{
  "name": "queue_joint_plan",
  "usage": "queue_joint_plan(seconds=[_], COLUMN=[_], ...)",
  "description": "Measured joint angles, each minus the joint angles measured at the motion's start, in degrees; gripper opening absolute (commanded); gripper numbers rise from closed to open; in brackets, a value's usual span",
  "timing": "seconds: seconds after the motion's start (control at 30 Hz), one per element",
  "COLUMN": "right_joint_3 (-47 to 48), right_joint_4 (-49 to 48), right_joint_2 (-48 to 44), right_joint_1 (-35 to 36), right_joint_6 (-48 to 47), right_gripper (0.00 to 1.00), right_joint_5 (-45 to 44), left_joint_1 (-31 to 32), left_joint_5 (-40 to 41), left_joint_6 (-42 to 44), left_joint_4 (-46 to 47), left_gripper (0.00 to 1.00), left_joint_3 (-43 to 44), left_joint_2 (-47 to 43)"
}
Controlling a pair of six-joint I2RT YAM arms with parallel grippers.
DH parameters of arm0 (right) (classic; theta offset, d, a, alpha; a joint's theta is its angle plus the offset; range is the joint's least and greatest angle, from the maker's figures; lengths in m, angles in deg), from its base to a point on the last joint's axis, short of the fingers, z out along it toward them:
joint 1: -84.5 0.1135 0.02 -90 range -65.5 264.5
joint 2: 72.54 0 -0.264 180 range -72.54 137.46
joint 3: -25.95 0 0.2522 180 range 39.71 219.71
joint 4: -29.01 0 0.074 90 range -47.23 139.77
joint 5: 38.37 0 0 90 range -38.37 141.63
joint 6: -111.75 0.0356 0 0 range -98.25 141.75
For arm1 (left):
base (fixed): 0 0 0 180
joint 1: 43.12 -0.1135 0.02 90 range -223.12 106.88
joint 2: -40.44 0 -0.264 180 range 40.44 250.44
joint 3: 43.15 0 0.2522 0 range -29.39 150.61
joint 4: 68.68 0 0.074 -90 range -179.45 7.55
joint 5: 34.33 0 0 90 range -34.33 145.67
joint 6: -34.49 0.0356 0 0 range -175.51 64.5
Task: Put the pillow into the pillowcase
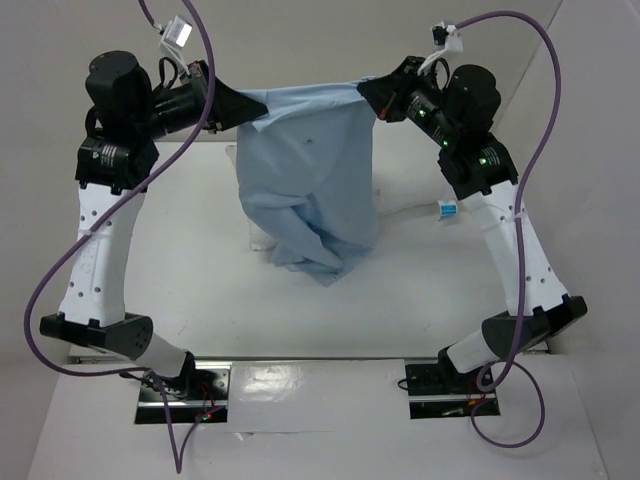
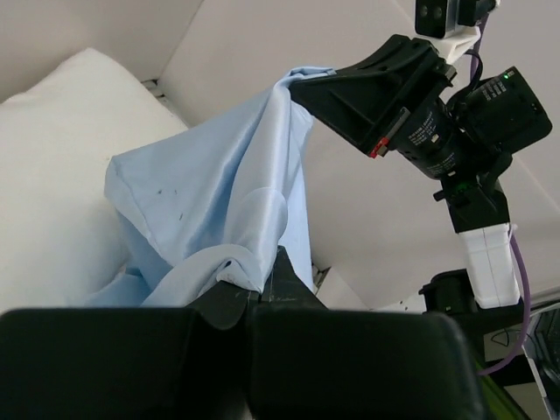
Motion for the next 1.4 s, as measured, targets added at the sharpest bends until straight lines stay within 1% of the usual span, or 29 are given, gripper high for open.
queue_joint_plan(seconds=[0.2, 0.3, 0.43, 0.53, 0.63, 0.7, 0.83, 0.9, 0.97, 1.0, 1.03, 1.07, 1.1, 1.13, 1.2, 1.23, 1.27, 1.37, 1.4], right_joint_3=[-0.5, -0.3, 1.1, 2.4, -0.1, -3.5, -15.0, -21.2, -27.1, -30.4, -34.0, -37.5, -40.1, -42.7, -46.1, -46.5, -46.5, -46.5, -46.2], right_joint_4=[1.8, 2.1, 3.4, 6.0, 7.2, 6.6, 1.8, -2.1, -7.5, -10.5, -13.4, -15.3, -15.2, -13.9, -9.8, -6.8, -4.4, 1.4, 2.8], right_joint_2=[2.4, 4.7, 10.4, 15.0, 15.6, 13.4, 2.6, -4.4, -10.6, -13.1, -15.2, -16.9, -17.8, -18.5, -17.7, -16.3, -15.0, -13.2, -13.2], right_joint_1=[-1.2, -4.3, -9.1, -11.2, -12.1, -12.1, -10.5, -7.1, -1.8, 1.4, 4.4, 7.7, 9.9, 11.6, 13.6, 14.1, 14.3, 13.4, 12.5], right_joint_6=[-0.5, -0.7, 0.1, 0.7, 0.9, 1.1, 2.6, 3.5, 4.1, 4.3, 4.5, 4.6, 4.7, 4.3, 3.7, 3.5, 3.3, 3.1, 3.1], right_gripper=[0.00, 0.00, 0.00, 0.00, 0.00, 0.00, 0.00, 0.00, 0.00, 0.04, 0.13, 0.46, 0.62, 0.70, 0.74, 0.74, 0.70, 0.51, 0.50], right_joint_5=[-3.4, -3.5, -0.3, 3.1, 4.9, 6.4, 12.6, 14.6, 15.2, 14.8, 13.9, 12.8, 11.9, 10.5, 6.9, 4.8, 2.8, -4.1, -5.7], left_joint_1=[1.1, 3.7, 7.2, 7.5, 7.0, 5.6, 0.1, -3.6, -7.4, -8.9, -10.4, -11.6, -13.1, -15.2, -19.2, -20.4, -21.4, -22.0, -22.0], left_joint_5=[-0.7, -0.9, 0.2, 1.6, 2.2, 1.9, -0.6, -3.1, -6.1, -7.3, -8.6, -9.4, -8.6, -7.2, -4.2, -2.1, -1.2, 1.1, 1.6], left_joint_6=[-0.6, -0.6, -0.6, -0.6, -0.5, -0.5, -0.6, -1.1, -2.2, -2.7, -3.2, -3.3, -3.3, -3.3, -3.4, -3.3, -3.3, -3.2, -3.1], left_joint_4=[0.0, 0.3, 2.1, 2.3, 1.5, 1.0, -0.6, -2.2, -3.9, -4.6, -5.3, -5.9, -5.5, -4.2, -1.6, -0.3, 0.0, 0.2, 0.0], left_gripper=[0.00, 0.00, 0.00, 0.00, 0.00, 0.00, 0.00, 0.00, 0.00, 0.00, 0.00, 0.00, 0.00, 0.00, 0.00, 0.00, 0.00, 0.00, 0.00], left_joint_3=[-1.2, -1.2, -1.2, -1.2, -1.7, -2.4, -3.8, -4.9, -6.7, -7.9, -9.3, -10.6, -12.3, -14.0, -17.5, -19.3, -21.7, -27.2, -28.7], left_joint_2=[3.5, 6.2, 11.1, 14.8, 16.1, 15.5, 12.6, 10.0, 6.3, 4.3, 2.0, 0.2, -1.7, -3.1, -4.3, -4.4, -4.0, -0.9, 0.4])
